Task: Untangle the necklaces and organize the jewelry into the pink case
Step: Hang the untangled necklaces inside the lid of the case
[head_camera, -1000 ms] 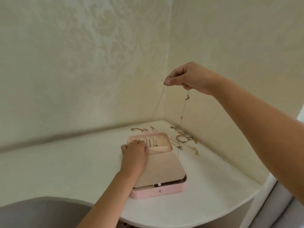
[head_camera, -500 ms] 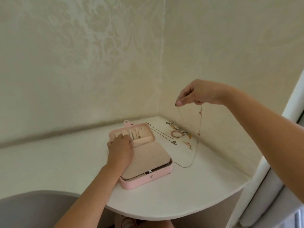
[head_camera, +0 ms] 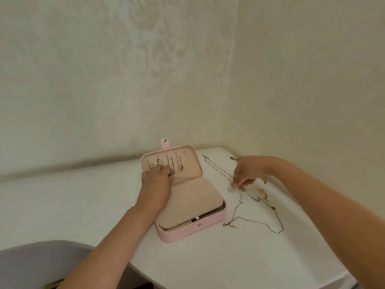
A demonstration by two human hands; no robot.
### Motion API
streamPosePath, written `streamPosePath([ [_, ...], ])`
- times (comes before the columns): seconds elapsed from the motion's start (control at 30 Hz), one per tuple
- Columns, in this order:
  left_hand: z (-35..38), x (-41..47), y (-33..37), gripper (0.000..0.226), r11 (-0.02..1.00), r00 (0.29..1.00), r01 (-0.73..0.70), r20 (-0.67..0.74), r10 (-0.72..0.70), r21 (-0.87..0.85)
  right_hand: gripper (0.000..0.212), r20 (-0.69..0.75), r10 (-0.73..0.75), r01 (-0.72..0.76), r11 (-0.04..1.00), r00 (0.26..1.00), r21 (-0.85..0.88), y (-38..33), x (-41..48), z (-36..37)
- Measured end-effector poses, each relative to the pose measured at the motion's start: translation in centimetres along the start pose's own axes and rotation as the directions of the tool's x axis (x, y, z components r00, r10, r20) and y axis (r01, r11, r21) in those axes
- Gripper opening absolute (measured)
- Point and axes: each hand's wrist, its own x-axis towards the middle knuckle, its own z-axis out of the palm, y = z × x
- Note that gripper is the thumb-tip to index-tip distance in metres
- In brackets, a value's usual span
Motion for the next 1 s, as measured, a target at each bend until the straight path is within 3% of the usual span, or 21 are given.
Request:
streamPosePath([
  [0.13, 0.3, 0.4, -0.3, 0.017, 1.000, 1.000, 0.008, 0.008, -0.007, -0.009, 0.011, -0.294, -0.071, 0.086, 0.995, 0.953, 0.040, -0.4, 6.1, -1.1],
  [0.23, 0.4, 0.5, -0.2, 0.018, 1.000, 0.999, 0.025, 0.023, -0.025, 0.001, 0.023, -0.375, -0.073, 0.119, 0.988, 0.924, 0.101, -0.5, 11.1, -1.2],
  [0.43, 0.3, 0.6, -0.1, 0.023, 0.999, 0.997, 0.039, 0.061, -0.041, 0.024, 0.024, -0.386, 0.005, 0.104, 0.960, 0.922, 0.261, 0.6, 16.6, -0.3],
  [0.57, 0.5, 0.5, -0.1, 0.023, 0.998, 0.997, 0.053, 0.056, -0.054, 0.016, 0.022, -0.272, 0.057, -0.001, 0.979, 0.961, 0.203, 1.5, 18.2, -2.6],
  [0.7, 0.6, 0.5, -0.2, 0.022, 0.999, 0.997, 0.052, 0.055, -0.053, 0.017, 0.025, -0.191, -0.081, 0.113, 0.980, 0.978, 0.163, 1.3, 18.4, -3.3],
  [0.83, 0.5, 0.5, -0.2, 0.021, 0.999, 0.997, 0.048, 0.056, -0.049, 0.019, 0.015, -0.279, -0.170, 0.224, 0.958, 0.945, 0.177, 0.9, 19.1, -2.4],
  [1.0, 0.5, 0.5, -0.2, 0.021, 0.999, 0.997, 0.044, 0.056, -0.045, 0.015, 0.009, -0.297, -0.191, 0.210, 0.977, 0.935, 0.032, 0.5, 19.6, -1.6],
])
